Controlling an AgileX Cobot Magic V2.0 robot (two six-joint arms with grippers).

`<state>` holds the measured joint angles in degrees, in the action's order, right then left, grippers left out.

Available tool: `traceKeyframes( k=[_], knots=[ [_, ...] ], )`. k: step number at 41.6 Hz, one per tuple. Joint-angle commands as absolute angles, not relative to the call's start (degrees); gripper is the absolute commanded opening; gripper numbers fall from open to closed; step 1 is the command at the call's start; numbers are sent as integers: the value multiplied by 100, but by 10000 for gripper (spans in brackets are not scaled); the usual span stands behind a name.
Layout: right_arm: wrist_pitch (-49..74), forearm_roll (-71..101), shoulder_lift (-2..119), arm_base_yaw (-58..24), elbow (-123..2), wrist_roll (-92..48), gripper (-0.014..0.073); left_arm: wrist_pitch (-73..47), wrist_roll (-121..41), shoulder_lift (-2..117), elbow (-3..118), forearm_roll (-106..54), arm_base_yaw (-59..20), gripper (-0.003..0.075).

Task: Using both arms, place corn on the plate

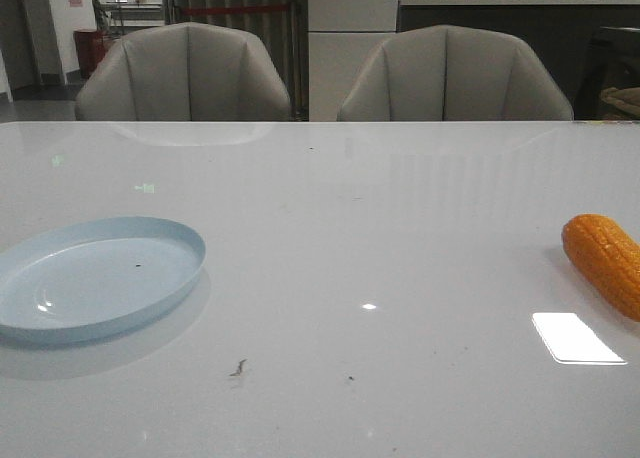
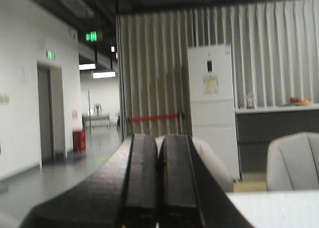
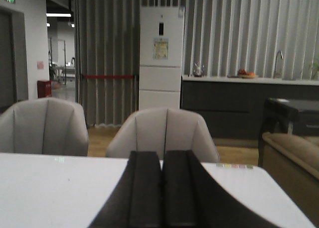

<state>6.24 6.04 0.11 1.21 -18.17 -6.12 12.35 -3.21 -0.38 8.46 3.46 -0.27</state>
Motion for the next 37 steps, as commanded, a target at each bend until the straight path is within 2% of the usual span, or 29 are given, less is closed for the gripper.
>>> traceKeyframes(
  k=[1,10,16,30,37],
  knots=[
    [563,615,421,162,-2577,-657,27,1557,-259,-3,1479,546,-22,94],
    [768,615,1606,162,-3622,-657,27,902,-259,860,2714,546,-22,94],
    [717,615,2284,162,-3784,-657,27,103,-259,1718,3393,546,-22,94],
    [1600,615,3352,162,-3779,-657,27,-358,-259,3801,3490,535,-22,94],
    [2160,615,3611,162,-3779,-657,28,-369,-259,4280,3490,508,-22,94]
  ],
)
